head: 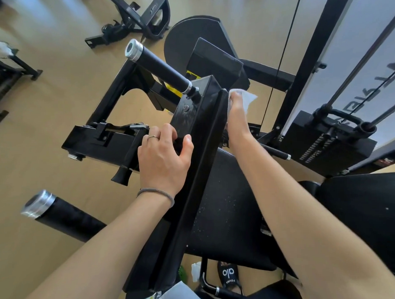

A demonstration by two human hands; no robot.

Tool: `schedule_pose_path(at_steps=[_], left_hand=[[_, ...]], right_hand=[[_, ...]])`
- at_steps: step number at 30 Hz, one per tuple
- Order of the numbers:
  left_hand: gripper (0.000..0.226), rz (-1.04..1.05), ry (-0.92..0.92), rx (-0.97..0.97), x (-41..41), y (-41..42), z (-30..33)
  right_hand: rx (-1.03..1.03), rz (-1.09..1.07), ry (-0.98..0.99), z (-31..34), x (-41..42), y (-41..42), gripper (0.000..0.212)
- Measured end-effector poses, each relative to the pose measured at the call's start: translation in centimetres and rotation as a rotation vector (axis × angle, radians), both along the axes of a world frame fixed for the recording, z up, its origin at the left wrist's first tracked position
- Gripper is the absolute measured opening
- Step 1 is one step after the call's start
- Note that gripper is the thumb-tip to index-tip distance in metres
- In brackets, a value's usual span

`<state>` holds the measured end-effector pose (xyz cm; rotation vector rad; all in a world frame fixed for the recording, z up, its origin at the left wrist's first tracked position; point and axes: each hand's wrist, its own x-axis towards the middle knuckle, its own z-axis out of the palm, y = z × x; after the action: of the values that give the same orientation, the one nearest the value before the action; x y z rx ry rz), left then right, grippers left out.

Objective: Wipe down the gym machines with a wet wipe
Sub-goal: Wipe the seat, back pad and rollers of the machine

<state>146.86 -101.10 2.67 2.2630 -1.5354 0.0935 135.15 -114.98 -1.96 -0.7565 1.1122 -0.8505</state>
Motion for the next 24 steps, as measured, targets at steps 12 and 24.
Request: schedule_pose_path(at_steps=[12,24], left_hand=[[0.028,0.009,0.044,-0.008,0.1,0.0,0.0],[0.029,0.010,0.074,0.003,0.1,0.0,-0.1]], right_hand=[[-0.036,0.411,0.209,1.5,0.1,-7.9,0.095],[0.153,0.015,-0.207,-0.9,0.7,6.7,0.070]])
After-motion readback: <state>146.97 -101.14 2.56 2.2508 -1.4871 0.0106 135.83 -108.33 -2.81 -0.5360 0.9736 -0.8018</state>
